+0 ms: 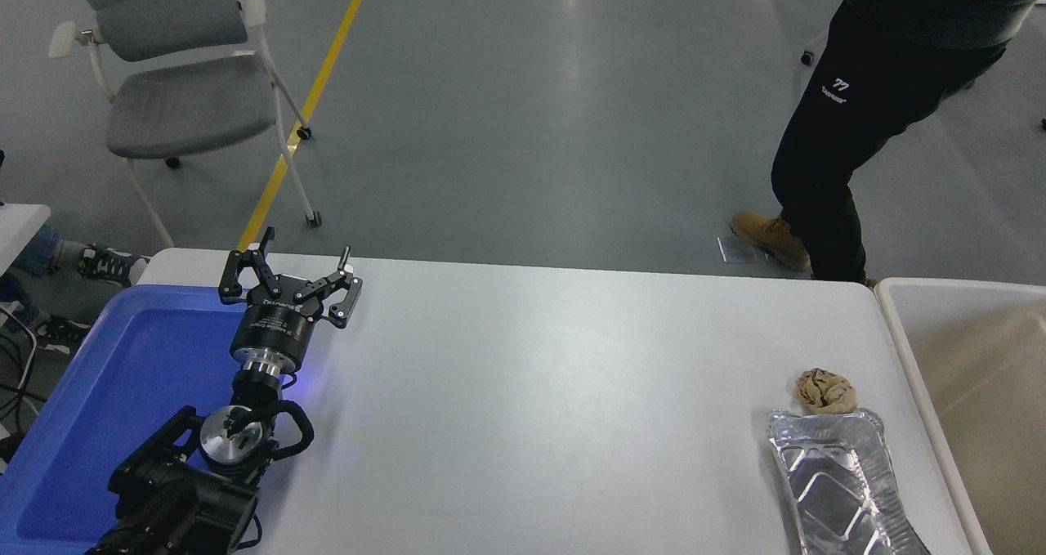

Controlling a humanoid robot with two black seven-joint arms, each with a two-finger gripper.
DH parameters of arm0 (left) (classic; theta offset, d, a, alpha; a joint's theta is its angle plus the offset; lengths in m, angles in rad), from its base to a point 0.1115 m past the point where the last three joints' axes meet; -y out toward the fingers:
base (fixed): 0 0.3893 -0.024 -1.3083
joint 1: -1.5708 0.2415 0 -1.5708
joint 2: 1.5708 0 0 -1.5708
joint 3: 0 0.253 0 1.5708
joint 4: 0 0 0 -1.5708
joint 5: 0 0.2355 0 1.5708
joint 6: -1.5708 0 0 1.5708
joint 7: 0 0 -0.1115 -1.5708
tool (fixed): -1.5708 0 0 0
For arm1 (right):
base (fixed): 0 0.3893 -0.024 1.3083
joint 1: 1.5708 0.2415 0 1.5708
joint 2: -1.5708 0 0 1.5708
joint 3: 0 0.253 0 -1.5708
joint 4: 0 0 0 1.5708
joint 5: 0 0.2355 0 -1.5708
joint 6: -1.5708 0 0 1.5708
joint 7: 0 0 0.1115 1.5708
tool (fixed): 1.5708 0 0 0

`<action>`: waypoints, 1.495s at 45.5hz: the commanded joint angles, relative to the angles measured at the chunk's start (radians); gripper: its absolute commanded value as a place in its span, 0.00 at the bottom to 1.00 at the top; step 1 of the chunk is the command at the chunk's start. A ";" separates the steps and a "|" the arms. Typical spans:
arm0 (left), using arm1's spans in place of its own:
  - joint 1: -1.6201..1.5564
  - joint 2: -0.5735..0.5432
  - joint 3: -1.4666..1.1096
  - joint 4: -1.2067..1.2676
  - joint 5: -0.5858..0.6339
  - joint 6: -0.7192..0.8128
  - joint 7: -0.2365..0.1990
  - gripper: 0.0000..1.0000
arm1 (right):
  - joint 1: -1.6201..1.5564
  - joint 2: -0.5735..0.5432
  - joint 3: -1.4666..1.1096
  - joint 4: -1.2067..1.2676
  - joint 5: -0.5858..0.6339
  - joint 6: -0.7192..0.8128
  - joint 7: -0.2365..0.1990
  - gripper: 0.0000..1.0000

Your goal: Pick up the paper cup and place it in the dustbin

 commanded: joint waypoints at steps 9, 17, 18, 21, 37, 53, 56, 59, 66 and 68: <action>0.000 0.000 0.001 0.000 0.000 0.000 0.000 0.99 | -0.093 0.089 0.066 -0.007 0.060 -0.045 0.004 0.00; 0.000 0.000 -0.001 0.000 0.000 0.000 0.000 0.99 | -0.102 0.089 0.080 -0.007 0.060 -0.047 0.004 0.00; 0.000 0.000 -0.001 0.000 0.000 0.000 0.000 0.99 | -0.104 0.091 0.080 -0.007 0.060 -0.045 0.004 0.00; 0.000 0.000 -0.001 0.000 0.000 0.000 0.000 0.99 | -0.107 0.092 0.081 -0.007 0.060 -0.047 0.006 0.00; 0.000 0.000 0.001 0.000 0.000 0.000 0.000 0.99 | -0.104 0.082 0.064 -0.007 0.058 -0.033 0.012 1.00; 0.000 0.000 0.001 0.000 0.000 0.000 0.000 0.99 | 0.025 0.043 -0.066 0.054 0.052 -0.024 0.012 1.00; 0.000 0.000 0.001 0.000 0.000 0.000 0.000 0.99 | 0.073 -0.033 -0.100 0.125 0.052 -0.022 0.012 1.00; 0.000 0.000 0.001 0.000 0.000 0.000 0.000 0.99 | 0.120 -0.098 -0.115 0.212 0.046 -0.022 0.012 1.00; 0.000 0.000 0.001 0.000 0.000 0.000 0.000 0.99 | 0.226 -0.291 -0.156 0.464 0.024 -0.021 0.010 1.00; 0.000 0.000 0.001 0.000 0.000 0.000 0.000 0.99 | 0.263 -0.338 -0.185 0.550 0.002 -0.021 0.010 1.00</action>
